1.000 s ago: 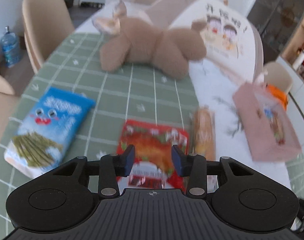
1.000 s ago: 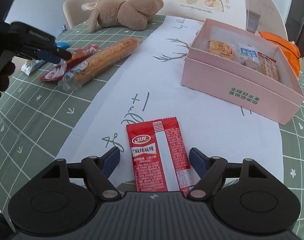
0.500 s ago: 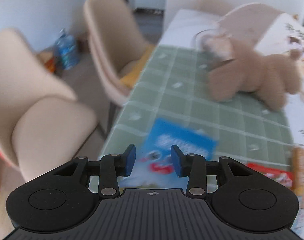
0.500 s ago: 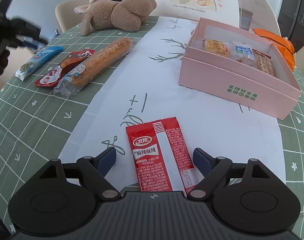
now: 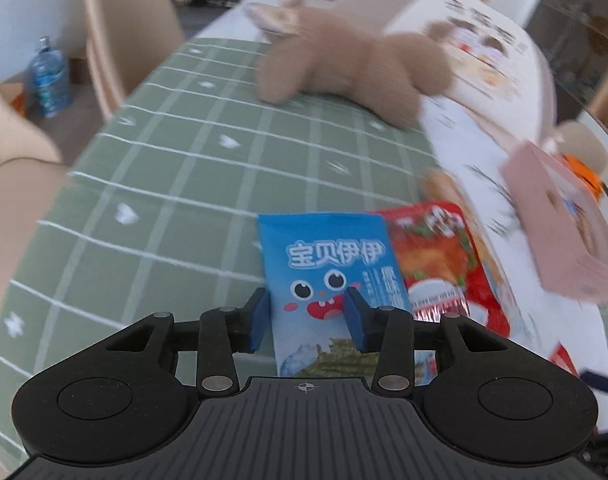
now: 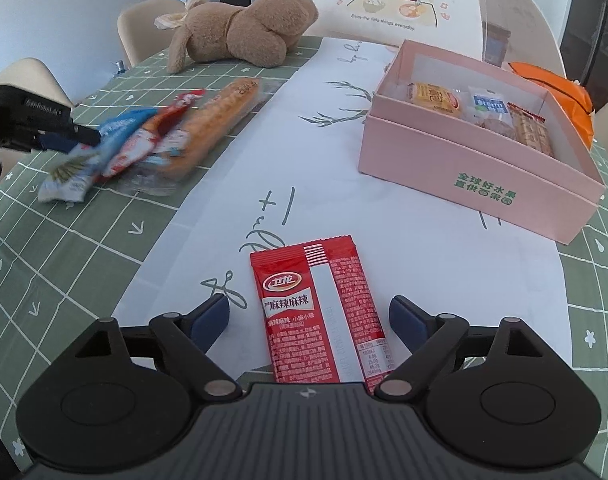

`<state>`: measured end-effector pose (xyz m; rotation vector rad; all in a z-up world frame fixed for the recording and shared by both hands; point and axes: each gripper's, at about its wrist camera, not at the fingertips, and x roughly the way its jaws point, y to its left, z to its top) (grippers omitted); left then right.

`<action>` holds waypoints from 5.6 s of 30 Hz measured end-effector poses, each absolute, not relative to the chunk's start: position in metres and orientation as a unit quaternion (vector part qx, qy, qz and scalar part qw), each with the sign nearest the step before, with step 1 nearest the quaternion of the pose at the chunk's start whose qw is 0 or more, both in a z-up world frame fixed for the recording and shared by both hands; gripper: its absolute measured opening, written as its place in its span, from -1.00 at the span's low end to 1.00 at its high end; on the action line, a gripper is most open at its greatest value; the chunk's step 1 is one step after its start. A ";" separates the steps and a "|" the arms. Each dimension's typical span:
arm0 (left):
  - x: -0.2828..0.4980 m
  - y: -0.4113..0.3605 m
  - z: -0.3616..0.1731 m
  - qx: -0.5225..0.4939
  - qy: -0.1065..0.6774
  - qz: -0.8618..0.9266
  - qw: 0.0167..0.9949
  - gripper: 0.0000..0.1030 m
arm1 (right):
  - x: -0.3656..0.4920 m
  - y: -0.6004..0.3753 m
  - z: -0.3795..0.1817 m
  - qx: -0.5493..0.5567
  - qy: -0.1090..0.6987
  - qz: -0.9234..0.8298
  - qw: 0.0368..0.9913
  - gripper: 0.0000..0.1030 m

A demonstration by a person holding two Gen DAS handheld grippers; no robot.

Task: Organize snacks
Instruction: 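Grasp the blue seaweed packet with the left gripper, then carry the blue seaweed packet aside and set it on the tablecloth with the left gripper, then grasp the long breadstick packet with the left gripper, then grasp the long red spicy-strip packet with the right gripper while the left gripper holds the breadstick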

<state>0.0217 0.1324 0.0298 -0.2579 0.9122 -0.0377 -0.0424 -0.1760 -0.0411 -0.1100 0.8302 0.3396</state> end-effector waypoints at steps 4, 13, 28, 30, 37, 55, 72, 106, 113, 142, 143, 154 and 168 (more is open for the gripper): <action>0.011 0.107 0.029 -0.101 0.440 -0.015 0.892 -0.09 | -0.045 -0.178 -0.041 -0.056 0.398 0.169 0.900 0.70; -0.010 0.058 0.055 -0.046 0.423 -0.001 0.905 -0.13 | -0.058 -0.190 -0.047 -0.054 0.379 0.173 0.907 0.82; 0.005 0.019 0.041 0.016 0.461 0.008 0.887 0.16 | -0.074 -0.201 -0.057 -0.043 0.345 0.169 0.922 0.95; 0.003 0.031 0.043 0.012 0.460 0.033 0.887 0.16 | -0.074 -0.202 -0.059 -0.042 0.339 0.167 0.925 1.00; -0.006 0.057 0.042 0.003 0.468 0.084 0.880 0.12 | -0.075 -0.202 -0.059 -0.040 0.335 0.166 0.927 1.00; -0.004 0.061 0.039 -0.003 0.457 0.067 0.887 0.18 | -0.057 -0.193 -0.051 -0.052 0.386 0.170 0.905 1.00; -0.015 0.103 0.063 -0.105 0.435 0.016 0.894 0.10 | 0.064 -0.071 0.000 -0.100 0.333 0.236 0.907 0.27; 0.002 -0.070 0.051 0.000 0.478 -0.133 0.868 0.11 | -0.086 -0.246 -0.036 -0.029 0.391 0.147 0.908 0.45; -0.001 -0.067 0.053 0.037 0.468 -0.122 0.874 0.14 | -0.090 -0.264 -0.043 -0.002 0.384 0.110 0.917 0.58; 0.015 -0.065 0.046 0.003 0.486 -0.114 0.867 -0.20 | -0.104 -0.268 -0.059 0.014 0.357 0.089 0.930 0.93; 0.012 -0.064 0.046 0.000 0.487 -0.122 0.865 -0.22 | -0.102 -0.268 -0.058 0.014 0.360 0.089 0.929 0.94; -0.040 -0.043 0.051 -0.010 0.509 -0.167 0.845 -0.29 | -0.086 -0.248 -0.050 -0.018 0.368 0.139 0.919 0.93; -0.034 -0.005 0.052 -0.050 0.497 -0.105 0.860 -0.30 | -0.042 -0.221 -0.042 -0.039 0.375 0.148 0.914 0.00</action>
